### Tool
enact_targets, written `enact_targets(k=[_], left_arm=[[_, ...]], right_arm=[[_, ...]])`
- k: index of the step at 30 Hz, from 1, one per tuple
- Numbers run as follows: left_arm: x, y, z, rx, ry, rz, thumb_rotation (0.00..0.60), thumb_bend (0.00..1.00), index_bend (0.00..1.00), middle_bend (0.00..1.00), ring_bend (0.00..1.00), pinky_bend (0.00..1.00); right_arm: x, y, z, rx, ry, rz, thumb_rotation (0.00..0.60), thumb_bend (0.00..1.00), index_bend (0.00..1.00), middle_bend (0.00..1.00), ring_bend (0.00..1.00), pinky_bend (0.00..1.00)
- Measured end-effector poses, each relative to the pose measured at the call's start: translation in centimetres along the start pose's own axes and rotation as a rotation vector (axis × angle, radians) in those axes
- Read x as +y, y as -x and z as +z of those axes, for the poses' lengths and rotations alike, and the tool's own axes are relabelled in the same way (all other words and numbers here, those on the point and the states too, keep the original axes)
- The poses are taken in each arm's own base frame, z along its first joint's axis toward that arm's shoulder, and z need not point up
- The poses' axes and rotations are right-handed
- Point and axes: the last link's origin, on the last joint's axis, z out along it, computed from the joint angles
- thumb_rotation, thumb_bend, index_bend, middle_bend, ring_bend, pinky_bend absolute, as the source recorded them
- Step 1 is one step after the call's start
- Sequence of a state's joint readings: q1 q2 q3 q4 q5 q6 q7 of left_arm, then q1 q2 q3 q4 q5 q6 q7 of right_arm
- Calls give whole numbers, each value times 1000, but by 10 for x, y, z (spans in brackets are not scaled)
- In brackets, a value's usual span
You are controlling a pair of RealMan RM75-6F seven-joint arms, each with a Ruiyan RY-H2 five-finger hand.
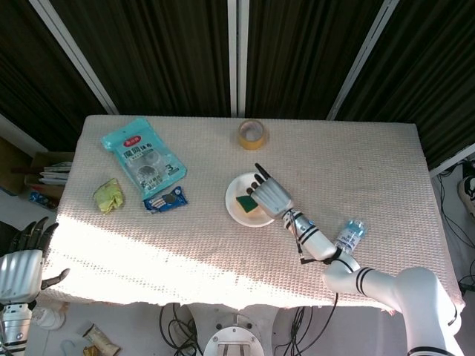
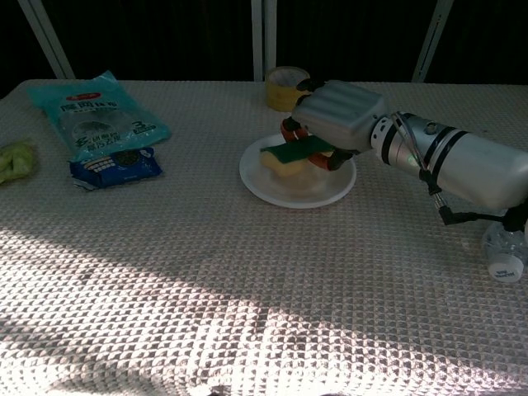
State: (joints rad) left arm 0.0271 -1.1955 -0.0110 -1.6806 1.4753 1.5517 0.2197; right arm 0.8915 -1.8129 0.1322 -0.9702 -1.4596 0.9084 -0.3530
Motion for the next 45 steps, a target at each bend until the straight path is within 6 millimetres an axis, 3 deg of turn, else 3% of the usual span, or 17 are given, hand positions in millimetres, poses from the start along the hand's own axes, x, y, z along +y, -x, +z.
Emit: enact_targets(k=[8,17,27,31,36,39,45], left_arm=[[0,-1,-1,-2,0,8,600,92,155,56,62,137],[1,-1,0,-2,6,11,600,92,155,56,62,137],[0,-1,-2,-5,-4,8,600,93,155,56,62,137],[-2,-1,-3,-1,-5,4,600,93,155,56,62,137],[-1,-3,-3,9,5,5,600,92,155,56,62,137],[1,-4,-3,15,15,5,600,93,155,56,62,137],[4,-7,-6,26,25,1,600,92,155,56,62,137]], right_arm=[[-9,17,13,-73,-6,-54,600,397,634,473,232,40],[2,-2,18,1,32,-32,600,397,634,473,231,39],[-10,11,28,-68,0,-172,600,396,634,471,231,38],[-9,7,28,-46,4,-194,600,397,635,472,232,38],[8,-11,18,35,51,-130,600,396,635,472,231,38],[28,-18,3,69,102,-91,600,396,628,468,231,37],[72,-1,-41,-2,223,-63,600,395,542,414,228,37]])
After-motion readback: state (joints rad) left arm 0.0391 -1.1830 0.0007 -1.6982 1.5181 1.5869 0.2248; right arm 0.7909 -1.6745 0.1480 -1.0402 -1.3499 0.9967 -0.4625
